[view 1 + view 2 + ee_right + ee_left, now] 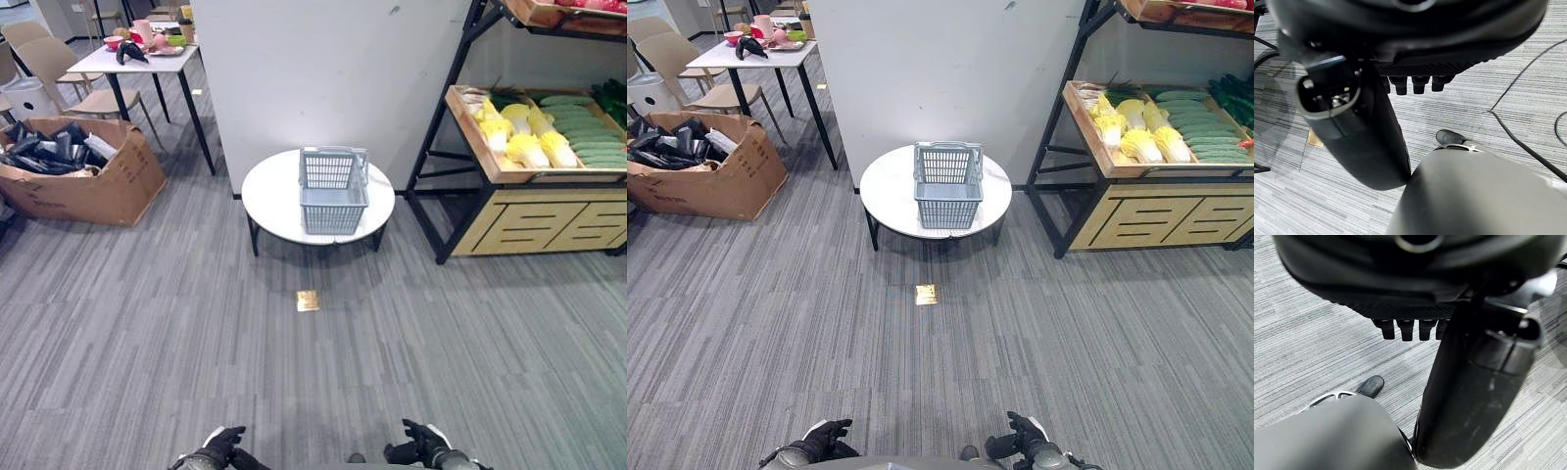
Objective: Get the vegetables into the basket
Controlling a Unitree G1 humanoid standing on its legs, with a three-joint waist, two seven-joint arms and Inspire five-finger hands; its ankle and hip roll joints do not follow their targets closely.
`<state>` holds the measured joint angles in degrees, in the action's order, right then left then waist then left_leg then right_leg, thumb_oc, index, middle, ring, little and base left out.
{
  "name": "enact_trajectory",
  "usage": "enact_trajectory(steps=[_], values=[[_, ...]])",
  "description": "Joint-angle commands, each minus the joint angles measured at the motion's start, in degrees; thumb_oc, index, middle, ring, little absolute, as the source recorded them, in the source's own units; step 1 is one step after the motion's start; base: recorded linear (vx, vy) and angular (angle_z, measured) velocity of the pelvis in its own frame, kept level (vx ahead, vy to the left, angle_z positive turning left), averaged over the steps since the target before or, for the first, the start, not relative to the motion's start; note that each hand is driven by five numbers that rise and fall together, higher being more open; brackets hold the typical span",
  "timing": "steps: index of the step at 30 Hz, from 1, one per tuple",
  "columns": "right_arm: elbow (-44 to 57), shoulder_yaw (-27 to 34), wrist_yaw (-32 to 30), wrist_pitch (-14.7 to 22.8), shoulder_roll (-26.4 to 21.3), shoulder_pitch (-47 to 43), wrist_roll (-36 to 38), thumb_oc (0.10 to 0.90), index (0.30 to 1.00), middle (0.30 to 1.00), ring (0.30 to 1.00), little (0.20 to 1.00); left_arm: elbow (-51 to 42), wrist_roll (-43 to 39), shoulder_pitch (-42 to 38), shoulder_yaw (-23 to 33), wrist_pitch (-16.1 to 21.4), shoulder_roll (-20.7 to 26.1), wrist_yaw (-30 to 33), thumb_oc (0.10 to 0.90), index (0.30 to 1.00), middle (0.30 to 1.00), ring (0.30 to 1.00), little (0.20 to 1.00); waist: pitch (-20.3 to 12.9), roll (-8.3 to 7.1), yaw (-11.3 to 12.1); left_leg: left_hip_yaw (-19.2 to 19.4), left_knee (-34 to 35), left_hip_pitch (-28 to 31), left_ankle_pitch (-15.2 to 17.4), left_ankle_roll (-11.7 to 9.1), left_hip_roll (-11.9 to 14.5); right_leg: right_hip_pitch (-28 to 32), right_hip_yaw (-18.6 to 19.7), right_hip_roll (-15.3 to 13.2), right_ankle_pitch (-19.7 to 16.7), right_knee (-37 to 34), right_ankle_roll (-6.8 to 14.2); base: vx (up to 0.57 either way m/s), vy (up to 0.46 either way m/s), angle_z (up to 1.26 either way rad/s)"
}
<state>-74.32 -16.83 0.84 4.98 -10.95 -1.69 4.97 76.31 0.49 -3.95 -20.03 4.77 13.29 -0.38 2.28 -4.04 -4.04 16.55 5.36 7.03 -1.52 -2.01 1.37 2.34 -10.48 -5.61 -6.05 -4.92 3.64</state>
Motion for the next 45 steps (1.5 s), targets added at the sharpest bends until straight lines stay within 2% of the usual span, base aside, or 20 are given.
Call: enact_trajectory(steps=[1,10,13,16,18,19,22,23,25,30,31,33,34,36,38,42,43,44,45], values=[[-4.67,-2.94,0.45,-1.51,-1.12,-1.58,-1.58,0.900,1.000,1.000,1.000,1.000,1.88,0.11,-1.30,-0.08,0.60,-3.38,-0.35,0.900,1.000,1.000,1.000,1.000,3.70,0.65,-0.21,-1.15,-0.36,-0.66,0.92,-2.12,0.21,0.02,0.50,-4.91,-2.55,1.85,7.49,0.00,0.064,-0.06],[-3.81,-3.21,0.05,-1.44,-0.70,-2.48,-1.09,0.900,1.000,1.000,1.000,1.000,1.38,-1.12,-1.68,1.48,0.60,-2.19,0.09,0.900,1.000,1.000,1.000,1.000,5.23,-1.07,0.70,-0.22,-0.36,-0.76,1.61,-0.45,-0.26,-3.67,3.05,-5.16,-2.37,7.82,8.13,-0.01,0.055,-0.13],[-3.11,-3.18,0.12,-1.33,-0.60,-3.01,-0.31,0.900,1.000,1.000,1.000,1.000,1.14,-1.50,-1.86,1.93,0.57,-1.73,0.21,0.900,1.000,1.000,1.000,1.000,6.29,-1.44,1.30,0.27,-0.36,-1.09,1.71,0.58,-0.57,-7.77,3.65,-5.43,-4.31,15.14,9.33,0.01,0.086,-0.16],[-2.44,-2.37,0.13,-0.95,-0.74,-3.02,1.56,0.900,1.000,1.000,1.000,1.000,1.24,-1.71,-2.21,1.66,0.61,-1.53,0.13,0.900,1.000,1.000,1.000,1.000,6.97,-1.70,0.49,-0.89,-0.36,-0.41,2.24,0.79,-1.26,-10.88,6.38,-5.63,-8.11,19.14,9.94,0.08,0.048,-0.21],[-2.32,-2.28,0.11,-0.82,-0.71,-3.04,1.81,0.900,1.000,1.000,1.000,1.000,1.31,-1.69,-2.24,1.61,0.66,-1.42,0.09,0.900,1.000,1.000,1.000,1.000,7.08,-1.79,0.24,-1.25,-0.36,-0.03,2.47,0.66,-1.36,-11.49,6.90,-5.69,-8.88,18.57,9.82,0.18,-0.073,0.23],[-1.41,-2.21,0.00,-0.43,-0.48,-3.40,2.84,0.900,1.000,1.000,1.000,1.000,1.76,-1.62,-2.61,1.33,0.91,-0.80,0.32,0.900,1.000,1.000,1.000,1.000,7.10,-2.31,-1.42,-3.10,-0.36,0.72,3.19,-0.94,-0.53,-14.18,8.98,-6.31,-12.11,10.85,10.32,0.22,-0.147,0.34],[-1.34,-2.13,-0.11,-0.36,-0.45,-3.40,3.02,0.900,1.000,1.000,1.000,1.000,1.87,-1.64,-2.59,1.38,0.89,-0.73,0.30,0.900,1.000,1.000,1.000,1.000,7.15,-2.28,-1.85,-3.64,-0.36,1.28,3.59,-1.30,-0.10,-14.97,9.29,-6.28,-13.06,9.23,10.58,0.19,-0.106,0.40],[-1.24,-2.06,-0.11,-0.30,-0.38,-3.27,2.99,0.900,1.000,1.000,1.000,1.000,2.01,-1.44,-2.64,1.31,0.92,-0.56,0.36,0.900,1.000,1.000,1.000,1.000,7.13,-2.47,-2.68,-4.63,-0.36,2.25,4.23,-1.87,0.24,-16.32,10.18,-6.56,-14.15,5.80,11.16,0.32,-0.108,0.63],[-1.03,-1.89,0.01,-0.42,-0.01,-2.99,2.58,0.900,1.000,1.000,1.000,1.000,2.24,-1.16,-2.61,1.56,1.03,-0.57,0.53,0.900,1.000,1.000,1.000,1.000,7.45,-2.31,-3.59,-5.99,-0.36,4.80,5.79,-2.50,0.66,-18.86,8.49,-6.58,-16.09,1.86,11.36,0.36,-0.107,0.46],[-0.30,-1.32,0.30,-0.46,-0.64,-1.74,1.90,0.900,1.000,1.000,1.000,1.000,2.41,-0.76,-1.75,1.62,0.93,-1.46,0.41,0.900,1.000,1.000,1.000,1.000,7.74,-1.52,-5.16,-8.47,-0.36,9.70,7.80,-2.44,-0.25,-19.25,5.48,-5.99,-17.30,2.01,11.36,0.26,-0.080,0.49],[-0.20,-1.13,0.35,-0.47,-0.76,-1.33,2.03,0.900,1.000,1.000,1.000,1.000,2.51,-0.40,-1.68,1.43,0.74,-1.71,0.31,0.900,1.000,1.000,1.000,1.000,7.48,-1.08,-5.23,-8.90,-0.36,10.31,7.57,-2.59,-0.14,-18.58,4.77,-6.19,-15.96,2.46,11.36,0.11,-0.066,0.37],[-0.42,-1.08,0.22,-0.44,-1.01,-1.23,2.05,0.900,1.000,1.000,1.000,1.000,2.53,-0.35,-1.50,1.24,0.68,-2.04,0.36,0.900,1.000,1.000,1.000,1.000,7.13,-0.70,-5.03,-8.87,-0.36,10.17,7.77,-2.68,-0.02,-17.93,3.30,-6.36,-15.82,2.39,11.20,0.06,-0.117,0.42],[-0.18,-1.14,0.22,-0.32,-1.52,-1.91,2.01,0.900,1.000,1.000,1.000,1.000,2.51,-0.61,-1.56,1.26,0.49,-2.54,0.45,0.900,1.000,1.000,1.000,1.000,6.49,0.06,-4.94,-8.47,-0.36,9.76,7.75,-3.12,0.65,-18.57,0.53,-6.67,-15.41,3.53,10.76,0.12,-0.221,0.00],[0.04,-1.24,0.26,-0.25,-1.82,-2.20,2.14,0.900,1.000,1.000,1.000,1.000,2.78,-0.78,-1.71,1.23,0.44,-2.79,0.55,0.900,1.000,1.000,1.000,1.000,6.30,0.64,-5.26,-8.59,-0.36,9.60,7.25,-3.32,1.06,-18.51,0.54,-6.24,-15.13,3.77,10.23,0.15,-0.170,-0.03],[0.26,-0.72,0.31,0.02,-2.96,-2.16,2.86,0.900,1.000,1.000,1.000,1.000,2.58,-0.59,-1.95,0.51,0.32,-3.69,0.59,0.900,1.000,1.000,1.000,1.000,5.61,3.06,-5.97,-8.76,-0.36,10.55,3.12,-5.03,3.30,-17.65,-0.53,-4.38,-11.59,5.33,8.12,0.21,-0.163,0.19],[0.86,-1.20,0.42,0.21,-4.20,-2.33,2.45,0.900,1.000,1.000,1.000,1.000,1.63,-0.21,-2.47,-0.50,0.41,-4.26,0.70,0.900,1.000,1.000,1.000,1.000,5.75,4.81,-6.68,-9.08,-4.39,9.44,-0.47,-6.97,4.81,-16.98,-2.00,-2.84,-8.26,7.40,5.82,0.15,-0.196,0.15],[0.41,-0.83,0.53,0.23,-4.62,-2.20,3.00,0.900,1.000,1.000,1.000,1.000,1.28,-0.78,-2.59,-0.51,0.35,-4.46,0.67,0.900,1.000,1.000,1.000,1.000,5.94,5.43,-6.69,-9.05,-6.89,8.20,-3.32,-8.27,5.34,-16.05,-2.62,-2.04,-7.18,7.29,4.96,0.13,-0.184,0.04],[0.41,-0.83,0.53,0.23,-4.63,-2.20,3.00,0.900,1.000,1.000,1.000,1.000,1.28,-0.78,-2.58,-0.51,0.35,-4.47,0.67,0.900,1.000,1.000,1.000,1.000,5.94,5.46,-6.72,-9.10,-6.89,8.20,-3.33,-8.30,5.37,-16.03,-2.67,-2.02,-7.17,7.27,4.94,0.18,-0.227,0.00],[-0.30,-0.60,0.57,0.23,-4.94,-2.08,3.08,0.900,1.000,1.000,1.000,1.000,1.39,-0.91,-2.70,-0.69,0.40,-4.80,0.62,0.900,1.000,1.000,1.000,1.000,5.95,6.22,-6.74,-9.66,-8.12,7.68,-5.93,-9.49,5.88,-14.89,-2.98,-1.04,-6.09,6.90,4.06,0.15,-0.180,-0.07]])
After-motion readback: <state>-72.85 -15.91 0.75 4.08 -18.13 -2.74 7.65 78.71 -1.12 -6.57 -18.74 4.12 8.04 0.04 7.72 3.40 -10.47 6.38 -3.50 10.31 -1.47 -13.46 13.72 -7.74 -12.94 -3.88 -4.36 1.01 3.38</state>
